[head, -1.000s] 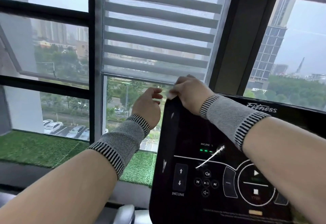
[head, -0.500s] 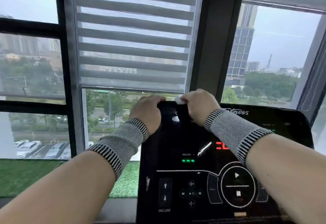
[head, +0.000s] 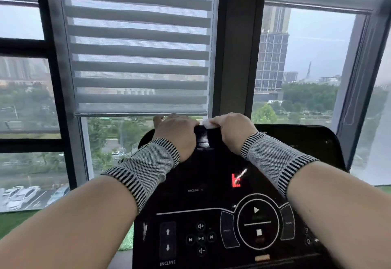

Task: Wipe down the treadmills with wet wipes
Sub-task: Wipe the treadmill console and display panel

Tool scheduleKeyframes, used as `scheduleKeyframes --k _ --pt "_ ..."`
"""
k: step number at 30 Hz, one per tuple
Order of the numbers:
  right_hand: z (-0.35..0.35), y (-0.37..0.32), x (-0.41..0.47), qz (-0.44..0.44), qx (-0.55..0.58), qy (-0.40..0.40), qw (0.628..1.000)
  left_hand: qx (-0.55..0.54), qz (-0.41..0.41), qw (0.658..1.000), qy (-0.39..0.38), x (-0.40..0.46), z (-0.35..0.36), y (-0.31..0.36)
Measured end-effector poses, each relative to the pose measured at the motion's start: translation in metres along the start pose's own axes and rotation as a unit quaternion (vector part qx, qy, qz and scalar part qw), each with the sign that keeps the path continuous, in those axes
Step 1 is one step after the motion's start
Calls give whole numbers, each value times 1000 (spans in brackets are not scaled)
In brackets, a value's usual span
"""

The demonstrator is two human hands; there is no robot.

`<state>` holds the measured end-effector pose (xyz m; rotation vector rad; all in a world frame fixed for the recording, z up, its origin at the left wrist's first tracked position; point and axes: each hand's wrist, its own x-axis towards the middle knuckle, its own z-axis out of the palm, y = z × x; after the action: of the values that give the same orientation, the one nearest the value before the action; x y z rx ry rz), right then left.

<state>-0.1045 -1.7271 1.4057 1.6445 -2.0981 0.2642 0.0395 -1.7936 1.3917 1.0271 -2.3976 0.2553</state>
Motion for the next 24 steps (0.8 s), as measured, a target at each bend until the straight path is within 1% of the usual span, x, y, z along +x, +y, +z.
scheduleKeyframes --k 6,11,16,19,24 --pt "-2 72 -10 -1 5 -17 1000 18 15 999 -28 29 7 72" --pt "-6 151 -16 8 91 -22 996 7 25 999 -42 62 14 135" --pt "-2 232 -16 34 172 -64 982 -26 40 996 -79 89 18 202" --pt "2 266 -19 39 219 -72 972 -16 43 994 -99 99 21 238" --pt "7 311 -32 57 278 -55 957 4 50 993 -104 110 32 285"
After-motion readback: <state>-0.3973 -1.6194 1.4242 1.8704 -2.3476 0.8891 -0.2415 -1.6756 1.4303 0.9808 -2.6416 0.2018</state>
